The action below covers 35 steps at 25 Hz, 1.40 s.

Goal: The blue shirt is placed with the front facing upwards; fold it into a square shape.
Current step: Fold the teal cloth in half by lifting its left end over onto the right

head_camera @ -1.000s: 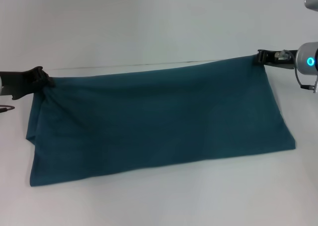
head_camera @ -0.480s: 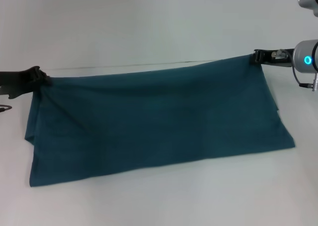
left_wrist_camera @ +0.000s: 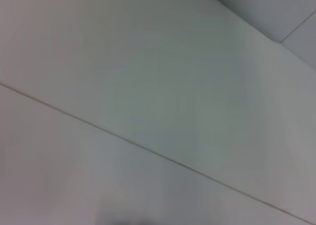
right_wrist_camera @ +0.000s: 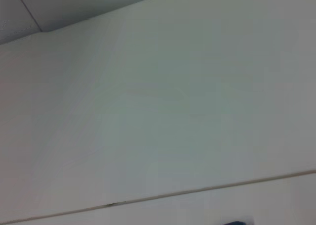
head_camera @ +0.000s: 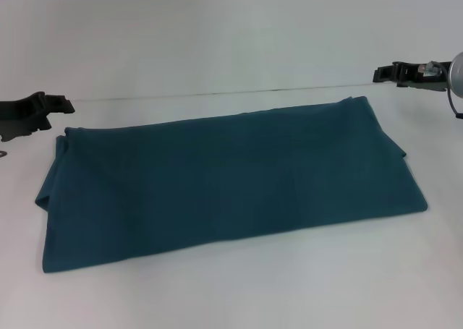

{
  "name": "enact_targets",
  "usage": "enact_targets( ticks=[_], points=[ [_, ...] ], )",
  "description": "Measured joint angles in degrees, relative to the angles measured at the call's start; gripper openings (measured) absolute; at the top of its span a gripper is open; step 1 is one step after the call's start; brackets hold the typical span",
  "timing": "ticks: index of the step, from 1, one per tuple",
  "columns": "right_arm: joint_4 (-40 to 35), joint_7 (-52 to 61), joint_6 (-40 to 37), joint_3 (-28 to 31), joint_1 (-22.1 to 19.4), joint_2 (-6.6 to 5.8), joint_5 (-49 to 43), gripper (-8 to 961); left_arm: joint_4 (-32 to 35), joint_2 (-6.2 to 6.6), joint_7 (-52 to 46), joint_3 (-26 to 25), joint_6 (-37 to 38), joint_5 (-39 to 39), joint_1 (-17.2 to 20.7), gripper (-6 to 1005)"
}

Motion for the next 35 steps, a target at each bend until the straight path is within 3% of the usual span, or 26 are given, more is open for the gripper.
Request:
enact_targets(
  ticks=[5,7,12,16,19,21,22,24,31,35],
  points=[
    [-0.14,0.02,-2.66,0.04,-0.26,-0.57,0.12,636,0.20,0.25,-0.17,-0.19,0.45,0.00,0.40,552],
    [-0.79,0.03,-5.27,0.32,-0.53,-0.89,0.61,675,0.51,0.30,-0.21,-0.23,1.23,-0.19,0.62,647],
    [-5.76,-1.80,-17.95,4.12,-3.68,-1.31,5.96,772,5.46,0.05,0.31,-0.18,9.39,-6.69,3.40,864],
    [-12.00,-10.22,-31.56,6.01,-10.53,-0.09,18.60,850,10.21,-0.85,2.04,0.12,18.68,-16.79,8.43,899],
    [-12.98,-16.00,-39.62,6.16,-15.46,0.33,26.14,837,10.37,-0.89,3.05,0.03,23.37,-21.62,11.99,926],
    [-12.73,-18.80,-43.96,6.17,-17.97,0.40,28.41,829,10.20,-0.89,3.22,-0.07,24.36,-22.76,13.11,943],
    [-12.58,-20.05,-46.05,6.18,-19.11,0.44,29.04,827,9.34,-0.94,3.28,-0.12,26.07,-25.16,15.96,952],
    [-12.38,-21.84,-49.62,6.29,-20.91,0.57,29.45,823,8.40,-1.13,3.28,-0.25,26.99,-26.79,17.70,952],
    [-12.03,-23.09,-54.54,6.55,-23.24,0.71,29.21,820,5.08,-2.71,4.27,-0.53,25.47,-28.63,20.17,950],
    [-10.44,-24.42,-54.70,6.55,-23.33,0.81,29.28,820,2.76,-4.92,6.63,-0.55,17.40,-29.67,19.70,950]
  ],
)
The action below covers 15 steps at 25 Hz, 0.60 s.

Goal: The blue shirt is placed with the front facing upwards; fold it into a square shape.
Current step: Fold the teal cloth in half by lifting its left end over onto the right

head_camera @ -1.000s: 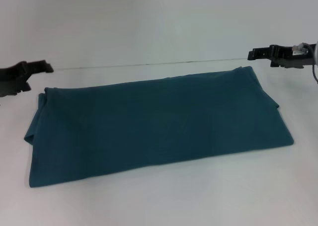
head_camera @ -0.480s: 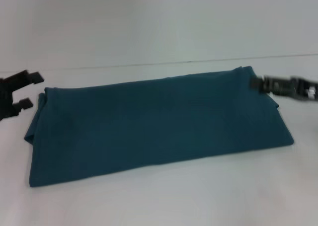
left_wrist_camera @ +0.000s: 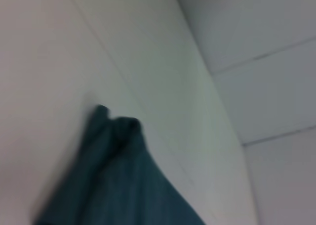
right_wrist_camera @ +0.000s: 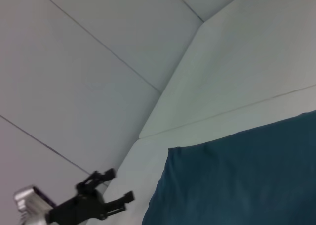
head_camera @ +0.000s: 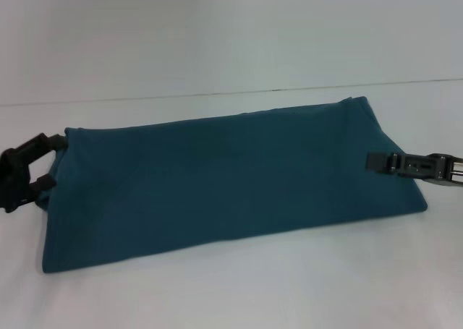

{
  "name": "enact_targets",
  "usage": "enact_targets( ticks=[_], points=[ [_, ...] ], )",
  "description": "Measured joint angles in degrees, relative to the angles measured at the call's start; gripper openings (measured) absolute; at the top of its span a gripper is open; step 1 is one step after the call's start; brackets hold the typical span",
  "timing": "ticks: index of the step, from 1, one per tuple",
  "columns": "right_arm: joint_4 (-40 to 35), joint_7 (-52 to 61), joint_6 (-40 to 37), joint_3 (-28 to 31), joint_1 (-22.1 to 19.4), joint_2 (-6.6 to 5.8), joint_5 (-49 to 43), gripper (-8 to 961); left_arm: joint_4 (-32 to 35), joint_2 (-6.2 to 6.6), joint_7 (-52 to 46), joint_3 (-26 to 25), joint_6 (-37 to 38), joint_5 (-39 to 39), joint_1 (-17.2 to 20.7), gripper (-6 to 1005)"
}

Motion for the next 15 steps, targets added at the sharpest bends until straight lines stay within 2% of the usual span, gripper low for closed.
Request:
enact_targets(
  ticks=[3,7,15],
  points=[
    [0.72,-0.36,0.06,-0.01,0.10,0.10,-0.03,820,-2.07,-0.52,1.29,1.68,-5.51,0.56,-0.81,949],
    [1.33,-1.12,0.43,0.00,0.13,0.13,-0.09,820,-3.56,-0.57,2.63,3.46,-10.22,0.65,-1.24,949],
    [1.35,-1.19,1.90,0.09,0.60,0.12,-0.01,820,-4.48,-0.64,2.83,4.52,-12.52,0.87,-1.34,947]
  ],
)
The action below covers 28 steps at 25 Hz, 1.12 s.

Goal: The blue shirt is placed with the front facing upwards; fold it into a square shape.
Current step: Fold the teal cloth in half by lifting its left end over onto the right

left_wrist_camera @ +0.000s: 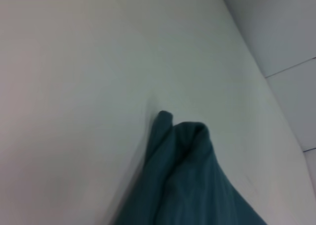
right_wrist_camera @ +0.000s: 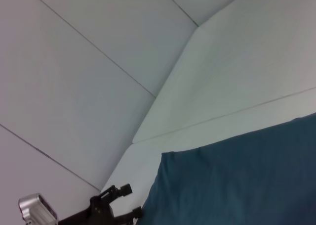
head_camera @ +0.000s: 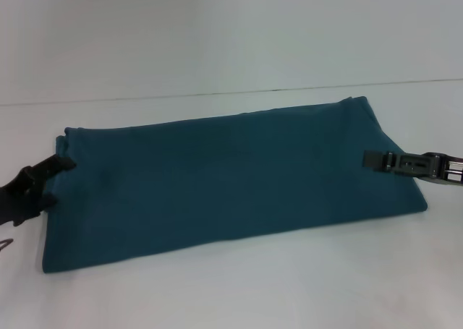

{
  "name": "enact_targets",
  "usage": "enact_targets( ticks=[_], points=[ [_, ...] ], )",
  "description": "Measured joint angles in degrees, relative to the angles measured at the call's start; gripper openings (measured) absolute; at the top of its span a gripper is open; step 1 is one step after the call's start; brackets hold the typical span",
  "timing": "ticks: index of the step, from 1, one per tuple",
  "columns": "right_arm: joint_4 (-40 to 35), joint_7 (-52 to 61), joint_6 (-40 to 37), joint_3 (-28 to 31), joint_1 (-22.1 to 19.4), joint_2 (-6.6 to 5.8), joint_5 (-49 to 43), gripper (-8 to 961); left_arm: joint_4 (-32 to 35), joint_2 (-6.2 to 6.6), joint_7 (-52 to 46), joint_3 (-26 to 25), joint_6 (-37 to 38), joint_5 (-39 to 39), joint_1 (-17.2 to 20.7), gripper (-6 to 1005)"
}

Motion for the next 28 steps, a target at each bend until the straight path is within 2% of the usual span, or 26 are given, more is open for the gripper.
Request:
enact_targets(
  ticks=[13,20,24,26,28],
  points=[
    [-0.05,0.38,0.24,0.65,0.09,0.00,0.05,820,-0.38,0.19,-0.70,2.09,0.35,1.89,-0.11,945],
    [-0.01,0.51,-0.28,0.87,-0.46,-0.06,0.06,820,5.53,0.62,-3.49,1.62,4.97,1.41,1.83,944],
    [0.02,0.50,-0.30,0.86,-0.48,-0.23,0.04,820,7.95,2.89,-4.29,1.90,9.53,4.92,1.16,943],
    [0.03,0.35,-0.22,0.74,-0.48,-0.38,0.02,820,9.63,4.21,-1.07,1.76,12.98,8.32,-0.07,943],
    [0.03,0.21,-0.09,0.69,-0.48,-0.47,0.02,820,11.48,4.67,3.19,1.87,14.85,10.44,-0.79,942]
  ],
)
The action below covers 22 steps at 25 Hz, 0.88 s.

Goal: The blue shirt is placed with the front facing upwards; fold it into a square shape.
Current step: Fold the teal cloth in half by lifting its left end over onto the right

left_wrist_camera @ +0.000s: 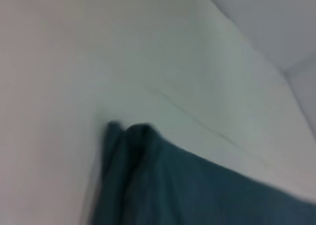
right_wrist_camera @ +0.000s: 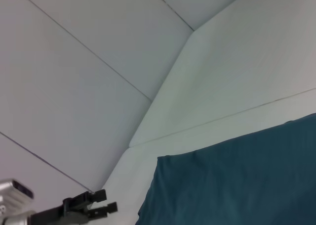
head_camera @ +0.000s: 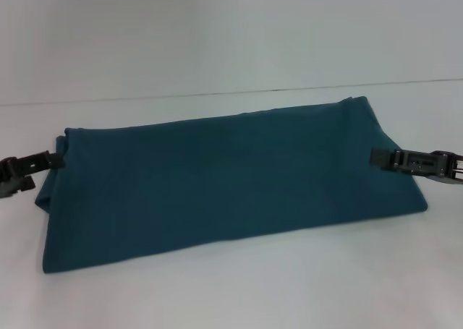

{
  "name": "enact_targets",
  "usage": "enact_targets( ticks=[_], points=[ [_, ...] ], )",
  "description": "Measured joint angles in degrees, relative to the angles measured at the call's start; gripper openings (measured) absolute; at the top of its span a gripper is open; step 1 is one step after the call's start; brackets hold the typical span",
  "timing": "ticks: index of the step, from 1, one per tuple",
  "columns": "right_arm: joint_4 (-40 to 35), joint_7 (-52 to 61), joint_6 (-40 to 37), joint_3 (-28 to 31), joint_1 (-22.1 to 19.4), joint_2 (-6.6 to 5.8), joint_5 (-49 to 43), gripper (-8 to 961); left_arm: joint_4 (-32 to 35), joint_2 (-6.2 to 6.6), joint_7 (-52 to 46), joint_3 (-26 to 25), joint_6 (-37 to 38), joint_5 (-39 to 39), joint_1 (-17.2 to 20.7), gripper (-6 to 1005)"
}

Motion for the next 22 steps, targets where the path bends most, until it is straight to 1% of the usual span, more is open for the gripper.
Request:
enact_targets(
  ticks=[2,5,9,13,15,19,21,22],
  points=[
    [0.00,-0.12,0.16,-0.01,0.00,-0.01,-0.01,820,1.23,-0.09,2.74,0.34,0.05,1.31,-0.31,942],
    [0.00,-0.16,0.60,0.03,-0.02,0.03,-0.07,820,1.06,-0.71,2.91,0.48,-3.81,2.21,-0.46,942],
    [0.02,-0.18,0.95,0.11,-0.09,0.03,-0.12,820,-1.40,-1.50,-3.35,0.33,-9.92,2.29,-0.38,941],
    [0.37,-0.20,1.01,0.11,-0.09,-0.05,-0.13,820,-3.17,-1.72,-10.04,-0.03,-11.48,2.15,-0.30,940],
    [0.44,-0.20,1.04,0.12,-0.09,-0.07,-0.14,820,-3.37,-1.79,-11.28,0.02,-11.61,1.91,-0.27,940],
    [0.50,-0.32,1.04,0.07,-0.13,-0.10,-0.13,820,-3.63,-1.86,-8.14,0.96,-11.66,2.17,-0.80,939],
    [0.53,-0.56,1.09,-0.03,-0.16,-0.11,-0.13,820,-3.57,-2.03,-2.27,1.28,-11.57,2.12,-1.30,939],
    [0.53,-0.67,1.14,-0.09,-0.17,-0.11,-0.13,820,-3.28,-2.44,3.60,1.53,-12.19,2.53,-1.74,939]
  ],
)
